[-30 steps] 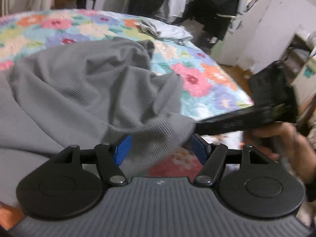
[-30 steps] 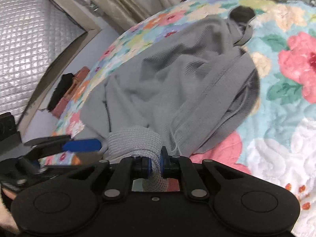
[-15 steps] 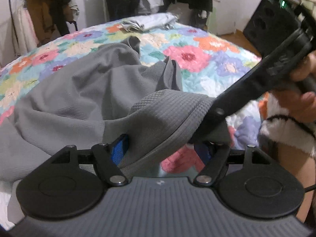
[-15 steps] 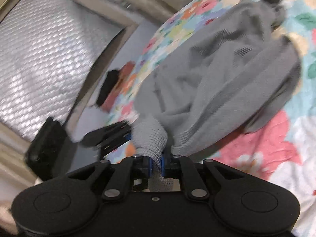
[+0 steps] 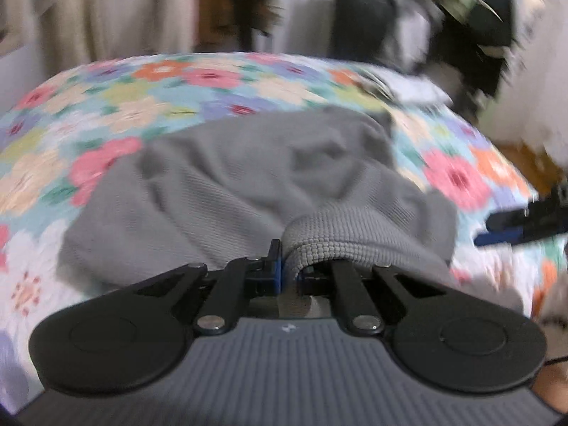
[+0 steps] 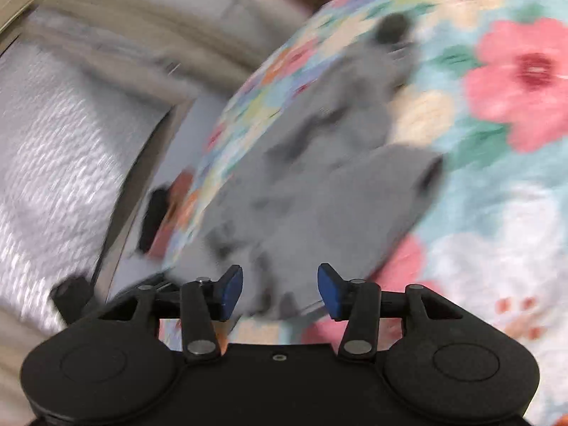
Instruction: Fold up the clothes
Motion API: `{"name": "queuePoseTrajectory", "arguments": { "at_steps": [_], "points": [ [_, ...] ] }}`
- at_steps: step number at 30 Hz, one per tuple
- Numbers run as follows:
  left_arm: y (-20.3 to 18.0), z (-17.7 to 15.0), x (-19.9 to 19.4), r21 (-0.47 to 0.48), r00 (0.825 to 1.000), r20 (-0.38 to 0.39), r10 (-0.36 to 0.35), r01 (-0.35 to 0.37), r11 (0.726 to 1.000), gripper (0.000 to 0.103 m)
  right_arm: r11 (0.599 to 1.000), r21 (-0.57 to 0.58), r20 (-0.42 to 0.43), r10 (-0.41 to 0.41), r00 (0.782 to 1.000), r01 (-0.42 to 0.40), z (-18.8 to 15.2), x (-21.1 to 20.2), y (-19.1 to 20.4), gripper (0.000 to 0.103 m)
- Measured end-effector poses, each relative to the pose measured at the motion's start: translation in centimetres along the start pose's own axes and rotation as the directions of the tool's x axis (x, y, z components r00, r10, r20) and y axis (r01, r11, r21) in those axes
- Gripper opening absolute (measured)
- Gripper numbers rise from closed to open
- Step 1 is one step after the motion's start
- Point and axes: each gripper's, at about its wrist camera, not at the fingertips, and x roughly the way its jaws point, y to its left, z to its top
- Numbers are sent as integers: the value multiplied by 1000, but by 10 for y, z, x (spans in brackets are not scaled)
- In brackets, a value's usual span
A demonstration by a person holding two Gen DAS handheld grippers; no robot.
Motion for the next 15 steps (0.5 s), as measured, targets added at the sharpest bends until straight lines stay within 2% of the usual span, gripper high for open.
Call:
{"name": "queuePoseTrajectory", "arguments": {
  "at_steps": [4,8,11,15],
  "points": [
    [12,2,0,-47,1000,6,6,-5,999,7,982,183,22,-40,999,35,5,6,-26,60],
    [21,3,0,-84,1000,11,9,-9,996,7,955,291,13,-64,998,57,8,25,-41,65],
    [21,3,0,-90,1000,15,9,-8,996,7,910,409,-12,-75,997,74,22,38,-64,66],
    [23,1,0,-98,1000,9,13,-12,995,7,891,453,23,-51,998,35,35,40,-80,66]
  ]
}}
